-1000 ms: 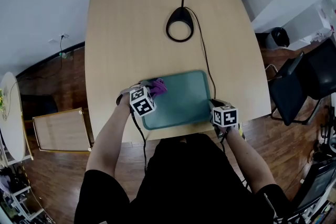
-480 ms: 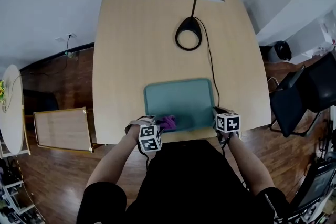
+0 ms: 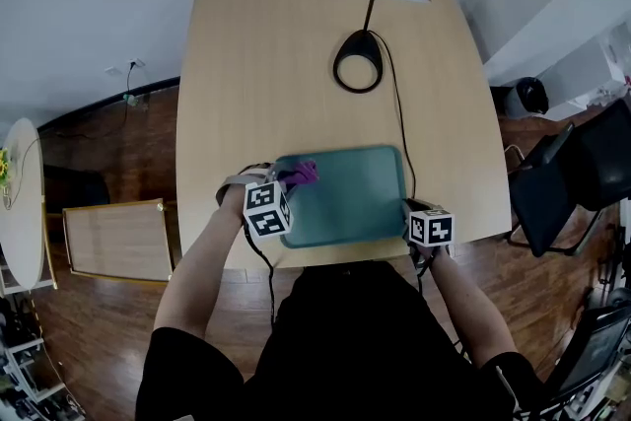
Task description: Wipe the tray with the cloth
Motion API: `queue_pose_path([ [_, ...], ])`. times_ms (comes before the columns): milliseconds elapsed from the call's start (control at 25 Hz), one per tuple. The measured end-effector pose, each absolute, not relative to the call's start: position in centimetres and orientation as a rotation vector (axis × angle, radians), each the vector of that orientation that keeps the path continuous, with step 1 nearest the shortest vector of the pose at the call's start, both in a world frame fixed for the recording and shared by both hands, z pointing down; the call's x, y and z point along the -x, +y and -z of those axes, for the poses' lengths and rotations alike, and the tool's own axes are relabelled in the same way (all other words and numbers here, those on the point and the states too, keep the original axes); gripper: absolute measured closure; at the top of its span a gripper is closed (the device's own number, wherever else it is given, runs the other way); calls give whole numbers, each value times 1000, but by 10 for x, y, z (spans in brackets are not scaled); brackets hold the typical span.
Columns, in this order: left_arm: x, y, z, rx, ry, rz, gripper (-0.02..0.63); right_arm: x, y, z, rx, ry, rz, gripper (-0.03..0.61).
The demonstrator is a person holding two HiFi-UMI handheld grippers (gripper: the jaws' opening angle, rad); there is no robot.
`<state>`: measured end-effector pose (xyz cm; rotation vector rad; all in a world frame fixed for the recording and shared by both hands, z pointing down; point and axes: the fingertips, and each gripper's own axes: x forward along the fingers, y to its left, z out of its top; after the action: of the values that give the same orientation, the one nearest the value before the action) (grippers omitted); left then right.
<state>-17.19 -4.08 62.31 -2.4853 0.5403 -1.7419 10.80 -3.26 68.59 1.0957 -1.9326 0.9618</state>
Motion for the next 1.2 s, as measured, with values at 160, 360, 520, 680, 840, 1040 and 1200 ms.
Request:
queue_pose_path([
  [160,198,-86,-632,2386,554,1811,503,-107,-33,-685,-1099,-1928,-961,552],
  [360,199,-63,-664,2403,459,1849,503,-106,-33,-683,-1101,-1928,-968,552],
  [520,182,-9,-668,2438,379,1790,503,-111,-33,-684,-1111,-1924,-970,552],
  [680,165,65,-666,2461,253,1760,503,-110,-32,-686,-1128,-1912,-969,552],
  [840,150,115,-666,2490,246,1733,503,-112,-32,-687,-1140,-1904,-964,552],
  [1040,144,119,-670,2508,253,1719,503,-117,-31,-692,-1145,-1880,-953,552],
  [1200,146,101,-654,2551,369,1727,503,-116,-31,-694,-1155,-1868,-993,552],
])
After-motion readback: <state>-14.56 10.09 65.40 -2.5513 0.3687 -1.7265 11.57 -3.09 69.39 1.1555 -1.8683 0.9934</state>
